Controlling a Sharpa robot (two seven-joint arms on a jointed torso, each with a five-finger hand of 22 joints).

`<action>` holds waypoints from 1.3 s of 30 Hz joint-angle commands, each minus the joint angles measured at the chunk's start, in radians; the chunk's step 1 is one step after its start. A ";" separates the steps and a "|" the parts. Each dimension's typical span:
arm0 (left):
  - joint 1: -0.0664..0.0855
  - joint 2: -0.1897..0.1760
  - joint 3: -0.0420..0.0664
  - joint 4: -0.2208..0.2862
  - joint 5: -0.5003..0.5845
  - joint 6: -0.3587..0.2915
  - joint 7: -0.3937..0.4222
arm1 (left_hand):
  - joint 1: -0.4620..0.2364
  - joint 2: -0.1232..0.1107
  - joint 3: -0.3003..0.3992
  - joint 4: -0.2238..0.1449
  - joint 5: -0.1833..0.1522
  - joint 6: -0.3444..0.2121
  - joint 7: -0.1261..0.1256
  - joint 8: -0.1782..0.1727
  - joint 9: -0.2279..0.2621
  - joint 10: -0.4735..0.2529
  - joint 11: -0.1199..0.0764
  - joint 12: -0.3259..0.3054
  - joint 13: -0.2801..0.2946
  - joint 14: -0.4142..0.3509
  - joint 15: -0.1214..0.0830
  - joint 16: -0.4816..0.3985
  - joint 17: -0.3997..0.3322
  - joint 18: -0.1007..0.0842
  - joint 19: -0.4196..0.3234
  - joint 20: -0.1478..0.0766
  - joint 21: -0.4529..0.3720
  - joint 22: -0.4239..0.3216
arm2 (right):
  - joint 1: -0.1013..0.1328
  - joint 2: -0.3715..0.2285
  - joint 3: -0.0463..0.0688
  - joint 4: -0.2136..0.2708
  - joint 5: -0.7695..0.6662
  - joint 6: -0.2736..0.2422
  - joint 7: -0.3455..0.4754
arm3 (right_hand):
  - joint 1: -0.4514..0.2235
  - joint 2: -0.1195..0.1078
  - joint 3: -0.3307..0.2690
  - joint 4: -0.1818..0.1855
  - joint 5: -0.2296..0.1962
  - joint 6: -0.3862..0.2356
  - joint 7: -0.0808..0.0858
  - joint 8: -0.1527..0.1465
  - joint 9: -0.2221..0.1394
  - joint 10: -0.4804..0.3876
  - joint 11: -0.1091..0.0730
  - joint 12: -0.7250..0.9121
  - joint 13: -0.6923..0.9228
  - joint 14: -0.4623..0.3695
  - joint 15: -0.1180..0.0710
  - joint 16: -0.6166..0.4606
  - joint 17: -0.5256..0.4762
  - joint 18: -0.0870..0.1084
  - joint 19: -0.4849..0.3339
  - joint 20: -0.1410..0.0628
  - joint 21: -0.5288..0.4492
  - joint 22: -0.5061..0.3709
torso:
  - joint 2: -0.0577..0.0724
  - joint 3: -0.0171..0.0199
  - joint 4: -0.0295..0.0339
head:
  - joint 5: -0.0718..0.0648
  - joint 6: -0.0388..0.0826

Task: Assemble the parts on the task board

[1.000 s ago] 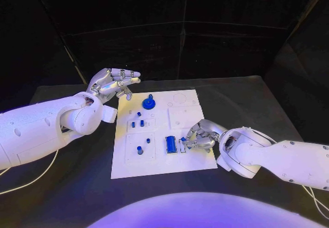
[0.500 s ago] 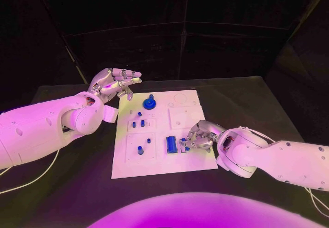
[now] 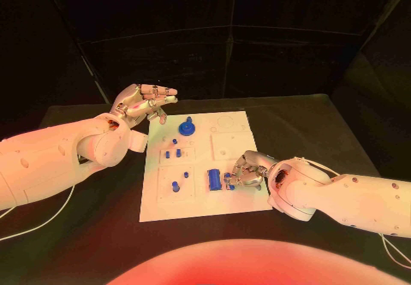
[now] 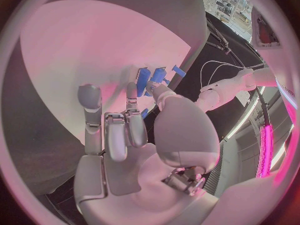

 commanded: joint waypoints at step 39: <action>0.001 -0.002 0.000 0.001 0.002 0.014 -0.001 | 0.000 0.003 0.004 0.000 0.003 -0.010 0.001 0.006 0.000 -0.010 0.000 0.006 0.001 -0.002 0.004 0.006 0.000 0.007 -0.005 0.004 -0.003 -0.001 | 0.001 -0.010 0.000 -0.007 -0.047 -0.028 0.021 | -0.032 0.029 -0.278 0.164 -0.304 -0.017 0.003 0.036 0.022 0.017 -0.003 0.001 0.113 0.097 -0.003 0.000 0.212 -0.002 0.000 0.002 -0.014 -0.012 | -0.001 0.0002 -0.0009 | -0.001 0.000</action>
